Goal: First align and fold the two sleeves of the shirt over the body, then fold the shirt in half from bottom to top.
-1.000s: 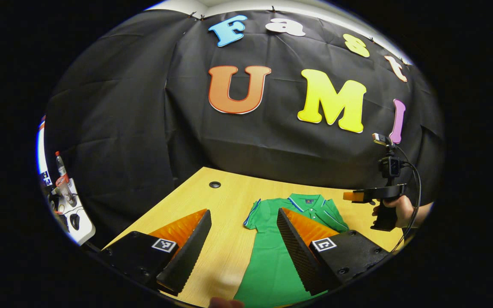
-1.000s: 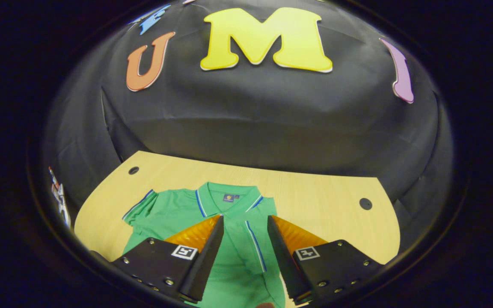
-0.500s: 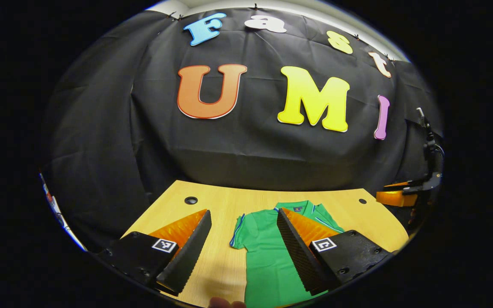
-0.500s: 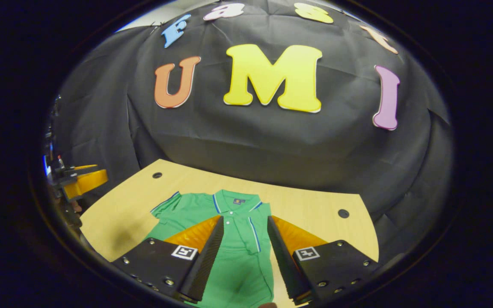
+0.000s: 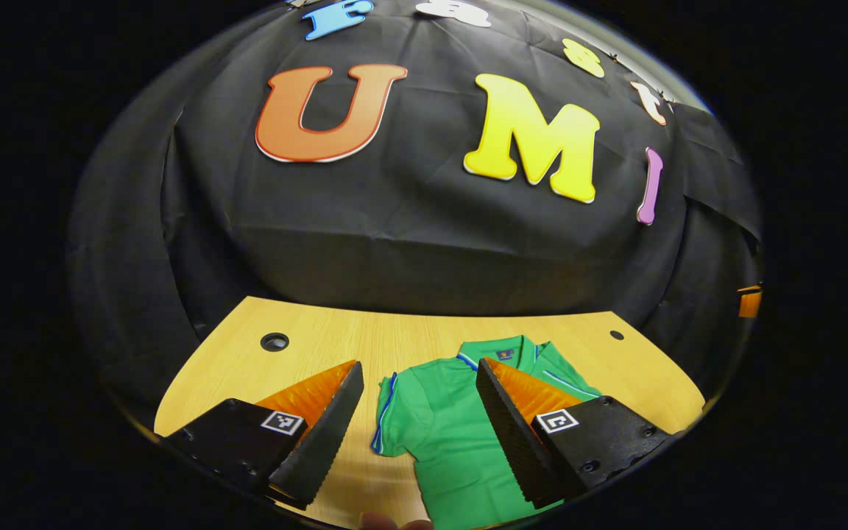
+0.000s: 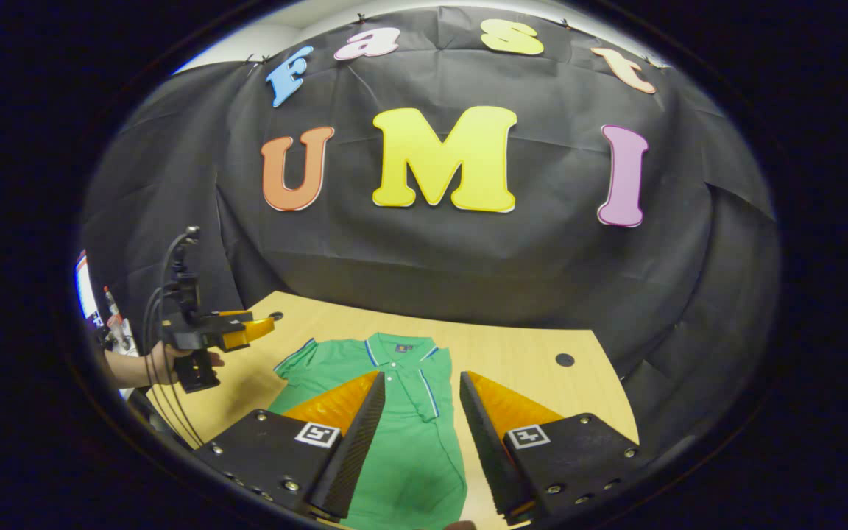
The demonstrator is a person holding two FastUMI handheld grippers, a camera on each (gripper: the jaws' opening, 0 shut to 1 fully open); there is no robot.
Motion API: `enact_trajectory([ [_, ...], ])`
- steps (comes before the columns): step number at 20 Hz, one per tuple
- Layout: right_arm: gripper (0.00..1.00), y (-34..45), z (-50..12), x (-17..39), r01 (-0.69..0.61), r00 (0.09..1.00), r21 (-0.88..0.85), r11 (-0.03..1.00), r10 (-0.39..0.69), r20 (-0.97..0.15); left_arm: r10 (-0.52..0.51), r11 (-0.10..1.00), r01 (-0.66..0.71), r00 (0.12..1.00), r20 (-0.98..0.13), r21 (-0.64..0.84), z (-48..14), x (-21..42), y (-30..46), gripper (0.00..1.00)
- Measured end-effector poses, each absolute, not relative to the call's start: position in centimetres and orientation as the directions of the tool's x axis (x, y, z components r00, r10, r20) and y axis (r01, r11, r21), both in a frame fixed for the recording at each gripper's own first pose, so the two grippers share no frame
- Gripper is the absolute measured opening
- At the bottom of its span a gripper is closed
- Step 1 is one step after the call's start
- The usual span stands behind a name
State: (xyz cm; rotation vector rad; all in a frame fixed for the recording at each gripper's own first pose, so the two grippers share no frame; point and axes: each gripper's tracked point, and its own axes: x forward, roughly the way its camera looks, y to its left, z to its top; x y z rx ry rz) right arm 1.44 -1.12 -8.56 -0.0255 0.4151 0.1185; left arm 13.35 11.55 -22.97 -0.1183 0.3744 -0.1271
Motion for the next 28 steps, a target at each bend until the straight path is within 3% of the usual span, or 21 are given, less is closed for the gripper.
enact_trajectory([
  [9,0.69,-2.2,-8.5,-0.3,-0.054,0.899,0.034,0.998,0.064,-0.433,-0.151,0.988,0.127,0.852,-0.502,-0.082,-32.6,17.9,13.2,0.98],
  [18,0.68,-2.7,-10.0,-1.1,-0.05,0.877,0.07,0.996,0.077,-0.474,-0.167,0.986,0.14,0.809,-0.564,-0.092,-36.8,20.7,13.6,0.93],
  [23,0.68,-3.7,-11.1,-1.4,-0.011,0.865,0.092,0.996,0.056,-0.498,-0.165,0.986,0.157,0.795,-0.583,-0.064,-37.5,21.6,13.4,0.65],
  [24,0.68,-4.0,-11.3,-1.4,0.004,0.863,0.097,0.995,0.046,-0.504,-0.173,0.984,0.169,0.79,-0.589,-0.063,-37.5,21.6,13.1,0.68],
  [25,0.68,-4.4,-11.5,-1.5,0.018,0.861,0.102,0.995,0.036,-0.507,-0.183,0.981,0.181,0.782,-0.596,-0.064,-37.5,21.4,12.8,0.59],
  [26,0.68,-4.7,-11.6,-1.4,0.031,0.861,0.11,0.993,0.029,-0.509,-0.183,0.98,0.189,0.776,-0.604,-0.055,-37.6,21.4,12.7,0.63],
  [27,0.68,-4.8,-11.9,-1.5,0.04,0.857,0.115,0.993,0.025,-0.514,-0.181,0.98,0.195,0.773,-0.608,-0.043,-37.6,21.5,12.8,0.43],
  [28,0.68,-4.9,-12.3,-1.7,0.048,0.854,0.12,0.992,0.021,-0.519,-0.183,0.979,0.202,0.772,-0.609,-0.038,-37.6,21.6,12.5,0.55],
])
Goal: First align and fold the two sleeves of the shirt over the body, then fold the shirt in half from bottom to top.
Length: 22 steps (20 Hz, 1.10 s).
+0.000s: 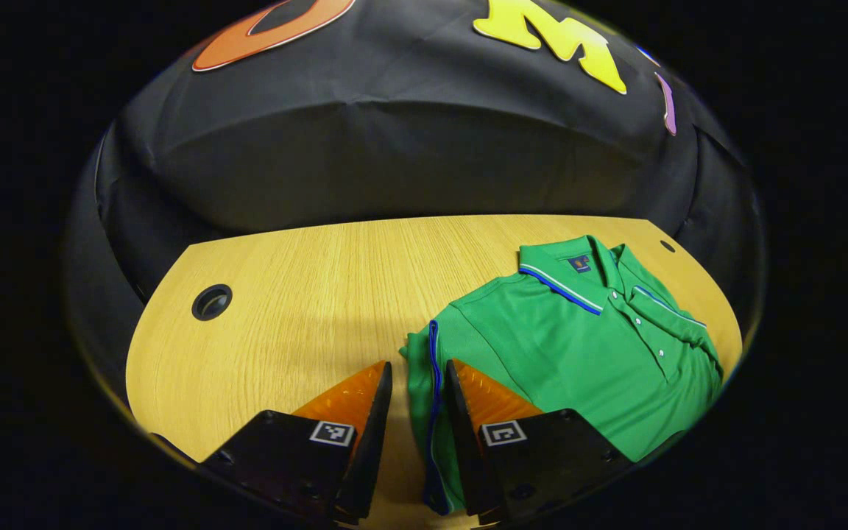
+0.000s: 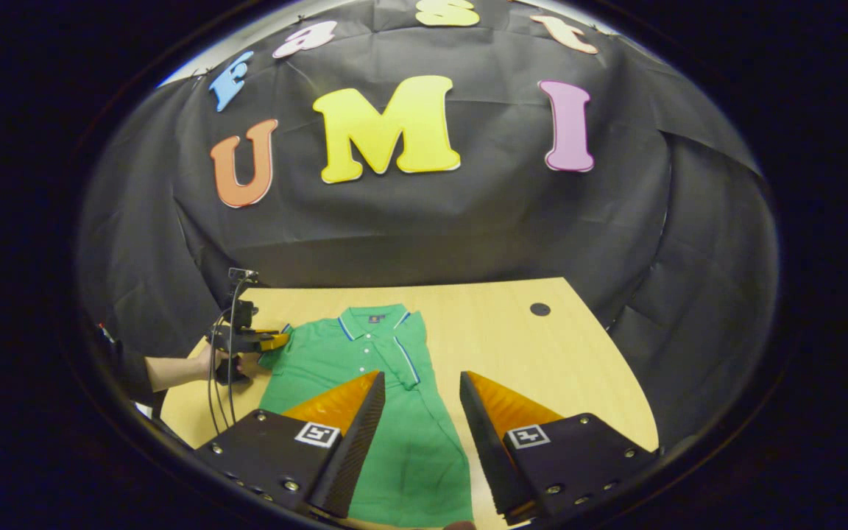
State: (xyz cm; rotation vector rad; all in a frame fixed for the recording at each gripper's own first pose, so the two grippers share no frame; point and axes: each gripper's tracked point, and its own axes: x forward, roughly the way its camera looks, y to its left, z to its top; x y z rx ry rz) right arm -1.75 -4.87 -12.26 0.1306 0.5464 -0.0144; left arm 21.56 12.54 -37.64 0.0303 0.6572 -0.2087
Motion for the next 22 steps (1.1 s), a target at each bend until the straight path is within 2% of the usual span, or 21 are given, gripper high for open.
enact_trajectory([
  [2,0.68,-4.9,-12.8,-1.8,0.059,0.849,0.131,0.99,0.019,-0.528,-0.187,0.977,0.21,0.771,-0.609,-0.035,-37.6,21.8,12.2,0.19],
  [3,0.68,-4.9,-12.9,-1.9,0.064,0.849,0.136,0.989,0.018,-0.529,-0.205,0.974,0.224,0.77,-0.604,-0.045,-37.5,21.8,11.9,0.18],
  [5,0.68,-5.3,-13.0,-2.2,0.073,0.852,0.13,0.989,0.006,-0.524,-0.228,0.969,0.239,0.769,-0.597,-0.063,-37.1,21.7,11.7,0.09],
  [11,0.67,-5.6,-13.2,-2.6,0.104,0.854,0.174,0.979,0.001,-0.52,-0.227,0.964,0.265,0.803,-0.551,-0.011,-32.6,21.4,11.3,0.06],
  [22,0.68,-8.1,-10.5,-6.6,0.13,0.898,0.184,0.974,-0.037,-0.439,-0.338,0.939,0.322,0.798,-0.499,-0.12,-26.9,18.5,1.6,0.06],
])
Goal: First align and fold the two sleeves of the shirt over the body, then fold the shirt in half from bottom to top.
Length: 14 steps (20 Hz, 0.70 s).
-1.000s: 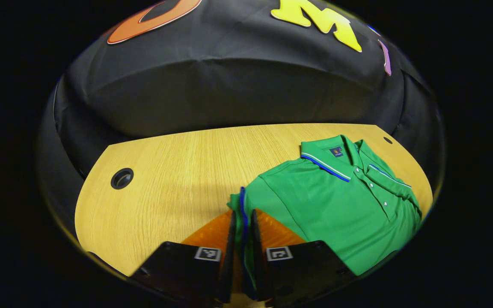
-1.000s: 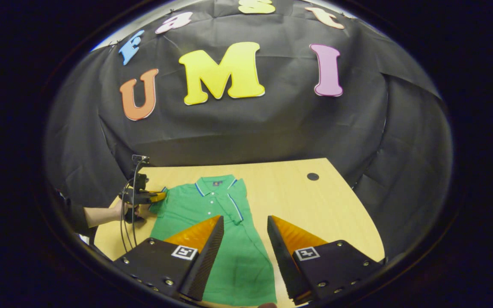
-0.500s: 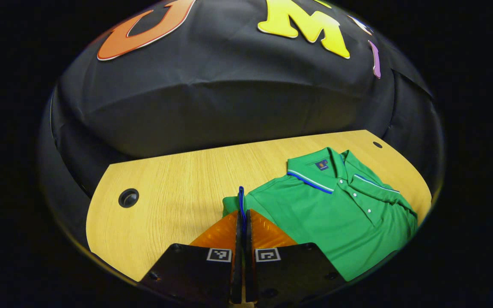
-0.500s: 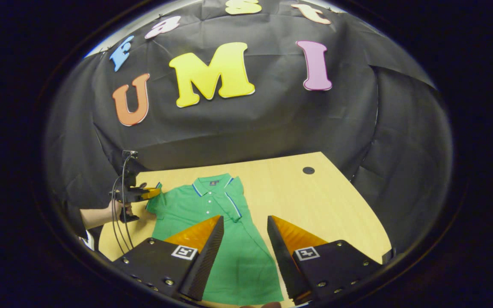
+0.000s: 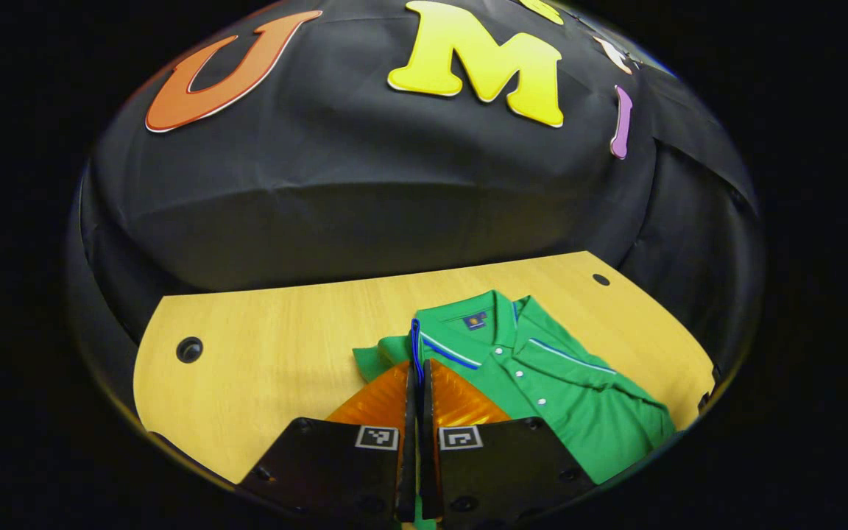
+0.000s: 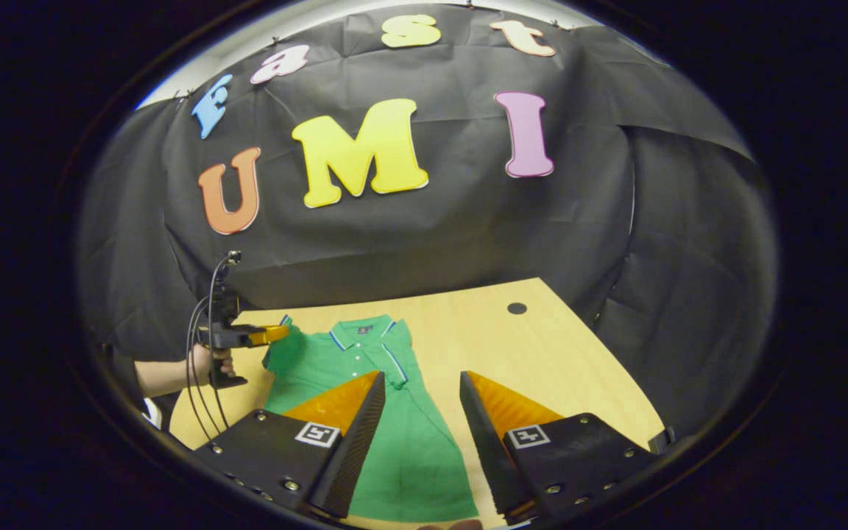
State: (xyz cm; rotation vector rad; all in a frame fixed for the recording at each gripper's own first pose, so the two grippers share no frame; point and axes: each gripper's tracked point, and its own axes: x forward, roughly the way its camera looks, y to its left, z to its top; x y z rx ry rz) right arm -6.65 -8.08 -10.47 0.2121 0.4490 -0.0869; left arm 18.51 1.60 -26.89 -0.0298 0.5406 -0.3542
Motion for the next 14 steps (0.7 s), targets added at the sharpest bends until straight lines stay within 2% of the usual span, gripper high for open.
enact_trajectory([
  [1,0.68,-8.6,-10.4,-7.1,0.144,0.898,0.189,0.971,-0.048,-0.436,-0.343,0.937,0.327,0.795,-0.501,-0.123,-27.3,18.1,0.4,0.06],
  [2,0.68,-9.1,-10.4,-7.5,0.155,0.898,0.194,0.969,-0.056,-0.436,-0.348,0.935,0.333,0.792,-0.501,-0.122,-27.7,17.8,-0.5,0.12],
  [3,0.68,-9.5,-10.4,-8.0,0.166,0.897,0.197,0.966,-0.065,-0.438,-0.346,0.935,0.338,0.793,-0.502,-0.111,-28.1,17.6,-1.4,0.12],
  [4,0.67,-9.9,-10.4,-8.4,0.172,0.896,0.195,0.966,-0.071,-0.439,-0.332,0.938,0.335,0.797,-0.505,-0.089,-28.8,17.7,-1.8,0.06],
  [6,0.68,-10.5,-10.6,-9.1,0.183,0.892,0.188,0.965,-0.083,-0.444,-0.312,0.944,0.323,0.798,-0.516,-0.072,-30.2,17.8,-2.4,0.07],
  [8,0.68,-10.8,-10.7,-9.5,0.185,0.89,0.183,0.966,-0.085,-0.449,-0.309,0.946,0.314,0.789,-0.531,-0.083,-31.0,17.7,-3.2,0.14],
  [9,0.68,-10.7,-10.8,-9.6,0.183,0.889,0.181,0.966,-0.084,-0.45,-0.307,0.947,0.311,0.788,-0.534,-0.084,-31.0,17.6,-3.2,0.26],
  [13,0.67,-10.1,-10.9,-9.5,0.157,0.887,0.185,0.97,-0.056,-0.457,-0.275,0.956,0.287,0.802,-0.529,-0.061,-30.5,16.7,-2.7,1.0],
  [14,0.68,-9.9,-10.8,-9.1,0.149,0.889,0.183,0.972,-0.051,-0.455,-0.263,0.959,0.278,0.812,-0.521,-0.05,-30.2,16.5,-2.4,1.0],
])
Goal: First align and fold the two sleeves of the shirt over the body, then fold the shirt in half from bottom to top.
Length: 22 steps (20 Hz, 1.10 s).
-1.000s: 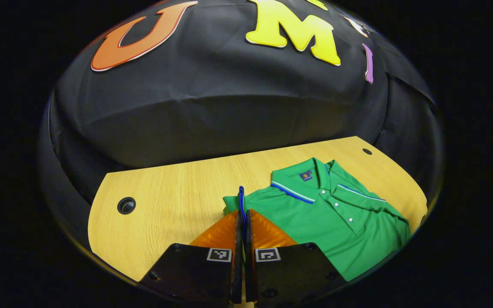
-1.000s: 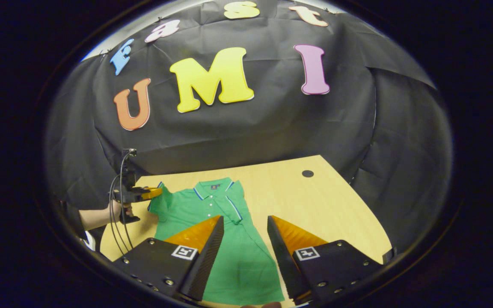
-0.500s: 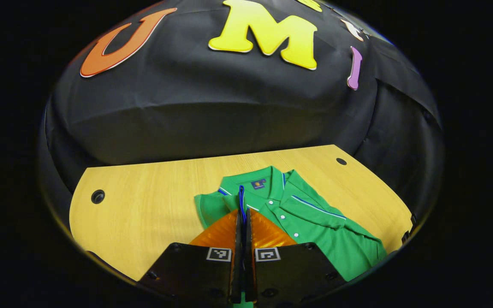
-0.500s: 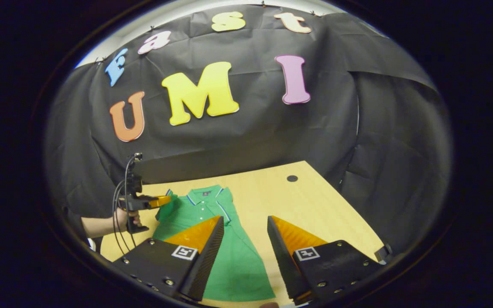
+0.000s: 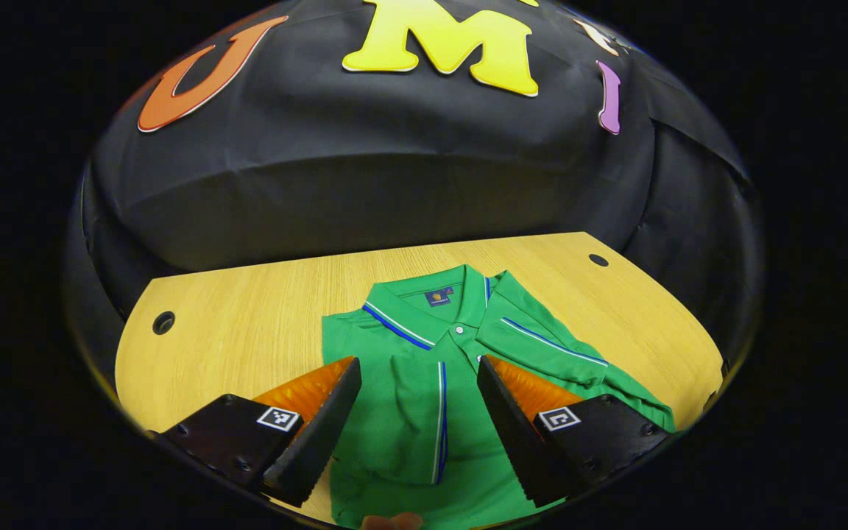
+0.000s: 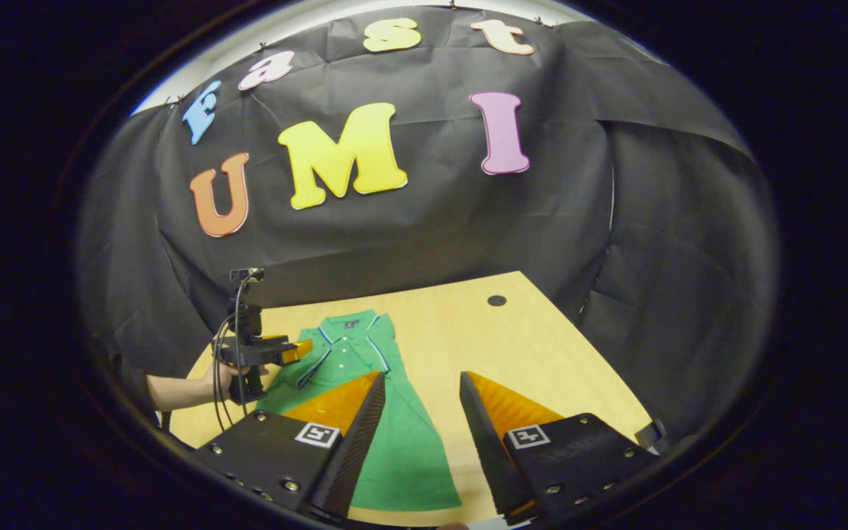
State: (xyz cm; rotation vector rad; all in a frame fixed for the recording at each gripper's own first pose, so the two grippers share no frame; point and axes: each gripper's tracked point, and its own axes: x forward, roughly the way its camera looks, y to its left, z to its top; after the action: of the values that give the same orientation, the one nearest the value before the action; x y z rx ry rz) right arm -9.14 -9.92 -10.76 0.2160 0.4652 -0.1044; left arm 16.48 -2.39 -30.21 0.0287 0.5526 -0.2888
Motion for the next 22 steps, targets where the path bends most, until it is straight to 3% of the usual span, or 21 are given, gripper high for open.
enact_trajectory([
  [3,0.69,-8.8,-10.8,-8.5,0.12,0.889,0.185,0.975,-0.022,-0.458,-0.241,0.967,0.248,0.836,-0.493,-0.051,-28.7,15.0,-1.5,1.0],
  [6,0.48,-7.8,-10.8,-7.9,0.088,0.889,0.184,0.979,0.006,-0.457,-0.214,0.975,0.213,0.856,-0.471,-0.056,-27.2,12.8,0.0,1.0],
  [8,0.48,-7.4,-10.5,-7.6,0.075,0.896,0.176,0.981,0.011,-0.444,-0.205,0.978,0.195,0.862,-0.463,-0.069,-26.4,11.0,0.8,1.0],
  [10,0.8,-6.7,-10.6,-7.1,0.055,0.899,0.162,0.985,0.021,-0.437,-0.185,0.982,0.177,0.869,-0.458,-0.061,-25.7,8.9,2.0,1.0],
  [11,0.79,-6.4,-10.6,-7.1,0.043,0.9,0.157,0.987,0.03,-0.435,-0.175,0.984,0.169,0.873,-0.455,-0.053,-25.4,7.9,2.6,1.0],
  [12,0.85,-6.2,-10.6,-6.9,0.032,0.899,0.155,0.987,0.04,-0.437,-0.169,0.985,0.164,0.873,-0.458,-0.052,-25.2,6.8,3.1,1.0],
  [22,0.85,-3.4,-16.1,-7.0,-0.175,0.83,0.066,0.982,0.184,-0.526,-0.186,0.981,0.183,0.818,-0.544,-0.06,-26.0,-5.4,6.3,1.0],
])
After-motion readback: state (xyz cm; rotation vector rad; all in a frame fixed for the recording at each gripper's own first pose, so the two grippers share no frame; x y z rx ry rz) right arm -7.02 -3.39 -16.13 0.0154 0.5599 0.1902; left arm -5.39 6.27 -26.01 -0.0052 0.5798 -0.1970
